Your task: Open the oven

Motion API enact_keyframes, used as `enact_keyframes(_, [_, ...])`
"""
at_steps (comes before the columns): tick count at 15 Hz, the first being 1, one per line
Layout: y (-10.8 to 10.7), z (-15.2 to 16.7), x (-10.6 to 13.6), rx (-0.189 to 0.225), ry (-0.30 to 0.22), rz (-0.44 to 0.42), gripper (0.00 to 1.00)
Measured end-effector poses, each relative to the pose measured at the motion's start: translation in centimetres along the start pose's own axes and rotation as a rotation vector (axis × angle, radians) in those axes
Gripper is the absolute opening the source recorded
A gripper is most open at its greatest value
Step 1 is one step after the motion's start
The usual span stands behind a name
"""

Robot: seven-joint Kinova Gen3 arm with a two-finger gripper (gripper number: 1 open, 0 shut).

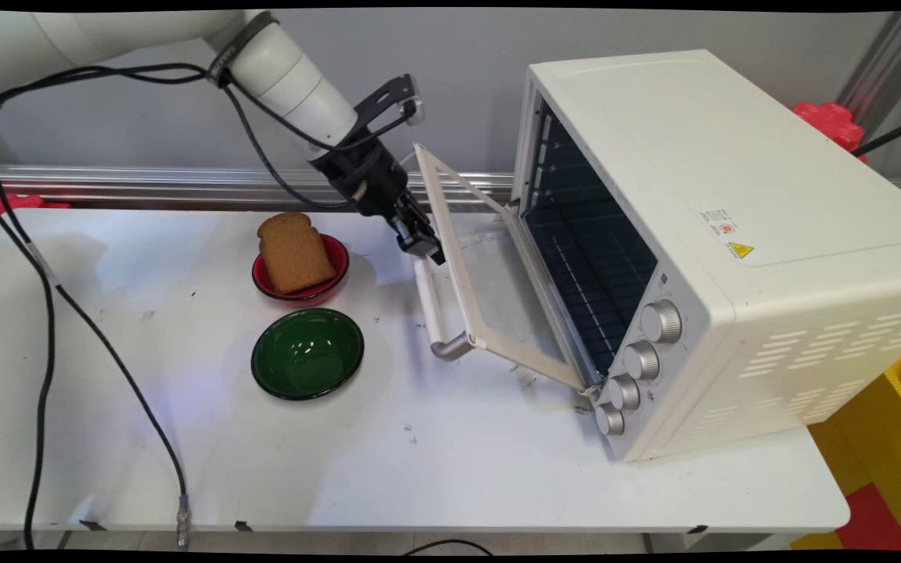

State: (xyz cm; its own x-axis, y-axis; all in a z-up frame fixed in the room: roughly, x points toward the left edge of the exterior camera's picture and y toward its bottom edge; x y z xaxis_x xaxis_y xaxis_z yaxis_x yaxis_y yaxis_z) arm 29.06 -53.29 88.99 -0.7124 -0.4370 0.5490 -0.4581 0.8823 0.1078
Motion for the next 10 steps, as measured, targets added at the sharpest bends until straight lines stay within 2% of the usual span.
enact_keyframes(10, [-0.6, 0.3, -3.0, -0.011, 0.047, 0.048, 0.00])
